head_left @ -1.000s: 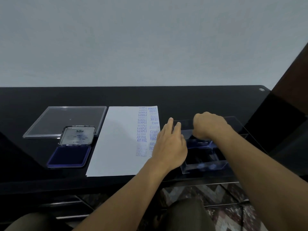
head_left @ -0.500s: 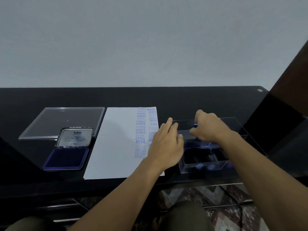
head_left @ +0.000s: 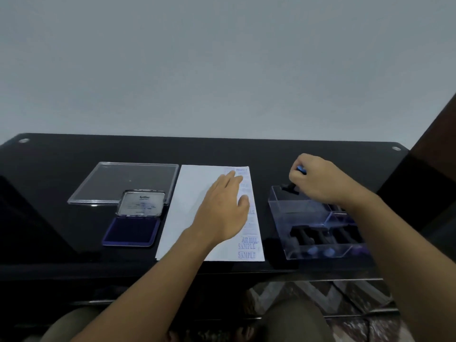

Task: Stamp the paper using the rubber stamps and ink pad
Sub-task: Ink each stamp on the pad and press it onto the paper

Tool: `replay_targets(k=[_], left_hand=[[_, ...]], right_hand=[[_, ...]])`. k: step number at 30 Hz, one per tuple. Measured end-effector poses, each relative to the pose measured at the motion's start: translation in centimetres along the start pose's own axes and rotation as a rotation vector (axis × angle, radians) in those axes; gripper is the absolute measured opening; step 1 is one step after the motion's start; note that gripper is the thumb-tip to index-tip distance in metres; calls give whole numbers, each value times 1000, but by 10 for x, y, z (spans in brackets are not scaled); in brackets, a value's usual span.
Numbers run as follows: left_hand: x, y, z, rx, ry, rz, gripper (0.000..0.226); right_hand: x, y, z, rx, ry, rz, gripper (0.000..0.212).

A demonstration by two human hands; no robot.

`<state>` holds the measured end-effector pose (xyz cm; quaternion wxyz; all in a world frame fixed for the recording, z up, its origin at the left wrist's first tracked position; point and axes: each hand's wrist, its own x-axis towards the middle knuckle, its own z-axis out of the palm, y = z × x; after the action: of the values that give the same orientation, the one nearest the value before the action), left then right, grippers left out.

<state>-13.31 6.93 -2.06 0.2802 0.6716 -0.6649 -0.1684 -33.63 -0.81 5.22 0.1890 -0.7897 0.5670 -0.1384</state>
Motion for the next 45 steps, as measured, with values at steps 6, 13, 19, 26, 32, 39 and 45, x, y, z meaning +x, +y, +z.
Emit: replay_targets(k=[6,13,19,26,32,39,45], left_hand=[[-25,-44,-42,0,67,-56,52],[-53,-93,-91,67,155,-174,46],[-75,-138,-114,72,213,-250,47],[-91,-184,-126,63,261,-369,47],[-102,-218,-125,133,274,-419,47],[-106,-238,-107,191,260,-426,50],[-106,-244,-98,351,247,-415,53]], right_hand=[[4,-53,27,85,-21,-62,15],[4,-120,69,122,-88,-181,23],[5,-167,111,141,-150,-281,29],[7,-203,142,147,-260,-349,15],[13,-225,159,110,-277,-408,13],[18,-244,190,-2,-306,-470,15],[19,-250,208,-151,-274,-547,17]])
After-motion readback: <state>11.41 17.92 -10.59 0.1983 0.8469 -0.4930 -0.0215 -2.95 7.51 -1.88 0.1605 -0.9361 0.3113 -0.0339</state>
